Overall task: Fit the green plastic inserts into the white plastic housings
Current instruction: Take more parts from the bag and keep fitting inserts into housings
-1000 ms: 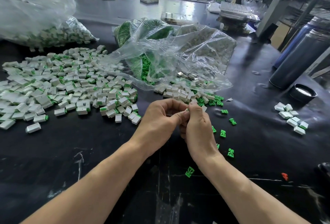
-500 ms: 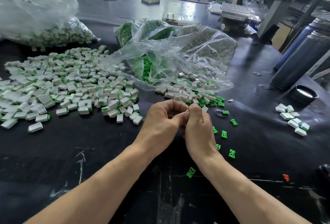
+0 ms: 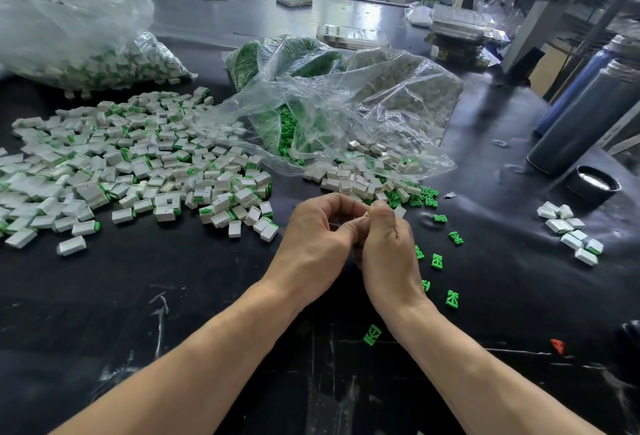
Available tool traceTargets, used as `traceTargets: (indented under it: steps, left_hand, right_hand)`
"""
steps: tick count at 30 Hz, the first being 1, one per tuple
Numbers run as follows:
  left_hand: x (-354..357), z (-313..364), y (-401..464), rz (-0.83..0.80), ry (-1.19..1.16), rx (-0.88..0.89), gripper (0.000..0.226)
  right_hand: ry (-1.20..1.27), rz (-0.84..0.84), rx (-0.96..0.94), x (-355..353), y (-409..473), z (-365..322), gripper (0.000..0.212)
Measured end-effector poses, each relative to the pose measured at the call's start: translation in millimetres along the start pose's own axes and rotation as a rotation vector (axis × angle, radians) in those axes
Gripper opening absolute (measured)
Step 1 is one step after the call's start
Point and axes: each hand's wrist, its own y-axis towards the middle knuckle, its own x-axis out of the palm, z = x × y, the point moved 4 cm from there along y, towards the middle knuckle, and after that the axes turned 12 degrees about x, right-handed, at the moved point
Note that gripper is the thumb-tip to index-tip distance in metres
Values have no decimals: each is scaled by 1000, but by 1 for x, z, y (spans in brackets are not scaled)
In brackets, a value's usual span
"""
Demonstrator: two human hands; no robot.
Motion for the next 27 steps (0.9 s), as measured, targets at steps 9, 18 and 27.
traceTargets:
  steps: [9,18,27]
  left_hand:
    - [-14,8,8,43,142,82,7]
    - [-20,10,8,59,329,164,15]
    - [-20,10,8,56,425,205,17]
  right_hand:
    - [22,-76,-30,-17,8,-9,64]
    - [-43,-139,-178,-24,3,-19,13]
    - [8,-151,-187,-26,4,-18,9]
